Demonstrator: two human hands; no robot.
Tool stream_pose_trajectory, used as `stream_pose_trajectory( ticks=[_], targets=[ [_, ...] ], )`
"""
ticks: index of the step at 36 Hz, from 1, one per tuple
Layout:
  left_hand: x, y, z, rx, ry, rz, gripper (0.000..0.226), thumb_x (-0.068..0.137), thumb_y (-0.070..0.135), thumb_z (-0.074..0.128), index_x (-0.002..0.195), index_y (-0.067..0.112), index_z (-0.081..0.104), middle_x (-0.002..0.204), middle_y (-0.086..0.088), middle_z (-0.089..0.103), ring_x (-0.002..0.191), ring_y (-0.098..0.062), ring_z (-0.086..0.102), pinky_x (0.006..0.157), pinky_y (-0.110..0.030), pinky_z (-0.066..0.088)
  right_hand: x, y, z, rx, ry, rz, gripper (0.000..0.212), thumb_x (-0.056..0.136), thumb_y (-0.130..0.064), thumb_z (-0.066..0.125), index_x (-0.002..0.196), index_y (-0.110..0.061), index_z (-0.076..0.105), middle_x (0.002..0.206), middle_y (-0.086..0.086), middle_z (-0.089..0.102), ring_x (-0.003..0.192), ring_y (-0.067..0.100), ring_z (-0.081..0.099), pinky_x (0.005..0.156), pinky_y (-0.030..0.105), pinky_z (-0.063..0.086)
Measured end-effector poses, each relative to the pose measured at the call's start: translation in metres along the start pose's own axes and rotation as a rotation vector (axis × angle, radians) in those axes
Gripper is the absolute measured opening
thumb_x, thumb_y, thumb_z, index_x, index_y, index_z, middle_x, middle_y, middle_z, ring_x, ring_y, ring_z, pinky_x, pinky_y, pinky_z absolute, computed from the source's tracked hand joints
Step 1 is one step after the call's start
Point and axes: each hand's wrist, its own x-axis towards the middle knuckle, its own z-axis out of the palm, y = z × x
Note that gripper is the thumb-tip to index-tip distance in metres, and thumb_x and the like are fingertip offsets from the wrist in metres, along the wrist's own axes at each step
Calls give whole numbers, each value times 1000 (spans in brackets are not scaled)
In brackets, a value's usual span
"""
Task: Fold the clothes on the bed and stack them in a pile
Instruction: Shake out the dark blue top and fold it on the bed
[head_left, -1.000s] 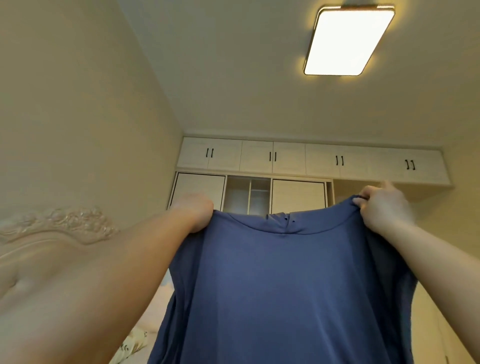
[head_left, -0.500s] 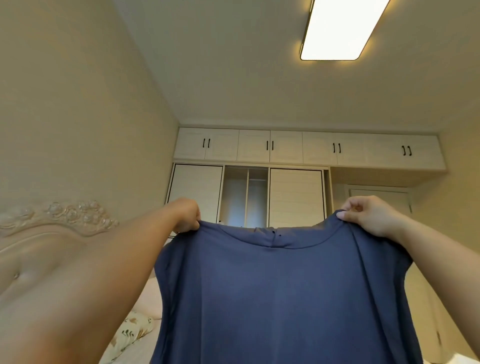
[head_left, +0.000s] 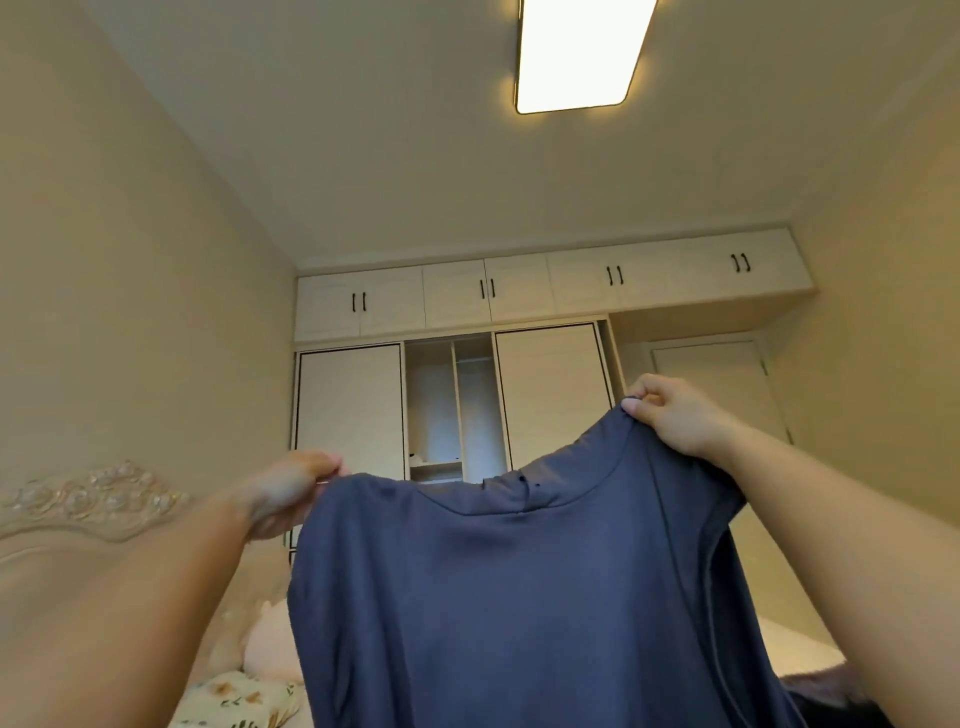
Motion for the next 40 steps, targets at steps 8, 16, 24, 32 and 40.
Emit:
stream_pose_trajectory(
  ticks=[8, 16, 24, 32, 40],
  targets=[
    [-9, -16, 55, 466, -172, -100, 30, 97, 45, 46, 107, 18, 56, 95, -5, 72, 61, -4, 63, 51, -17, 41, -2, -8, 9, 67, -35, -39, 19, 97, -22, 53, 79, -19, 58, 80, 1, 60, 77, 16, 51, 65, 27, 36],
    [-43, -64, 161, 471, -926, -450, 79, 67, 78, 43, 109, 13, 58, 139, -20, 49, 128, -31, 49, 100, -48, 39, 3, -14, 41, -35, 26, -49, 14, 96, -21, 53, 82, -20, 55, 100, 11, 61, 97, 29, 55, 88, 40, 45],
    [-58, -71, 193, 671, -932, -455, 105, 46, 92, 51, 115, 14, 62, 125, -5, 64, 115, -15, 61, 92, -41, 47, 11, -1, 52, -119, 123, 38, 17, 95, -23, 52, 79, -21, 50, 95, 6, 57, 88, 25, 50, 73, 29, 35],
    [-65, -94, 208, 755, -825, -581, 74, 74, 76, 54, 104, 10, 66, 121, -3, 66, 111, -10, 63, 100, -51, 43, 11, 0, 73, -136, 131, 58, 13, 95, -24, 51, 82, -21, 51, 93, 3, 53, 84, 23, 46, 71, 26, 31],
    [-58, -112, 194, 657, -395, -506, 31, 90, 18, 45, 120, 10, 49, 91, -3, 71, 71, -6, 67, 77, -47, 54, 6, 5, 71, -116, 107, 46, 13, 96, -25, 51, 84, -20, 52, 91, 1, 52, 83, 22, 45, 70, 27, 31]
  ],
)
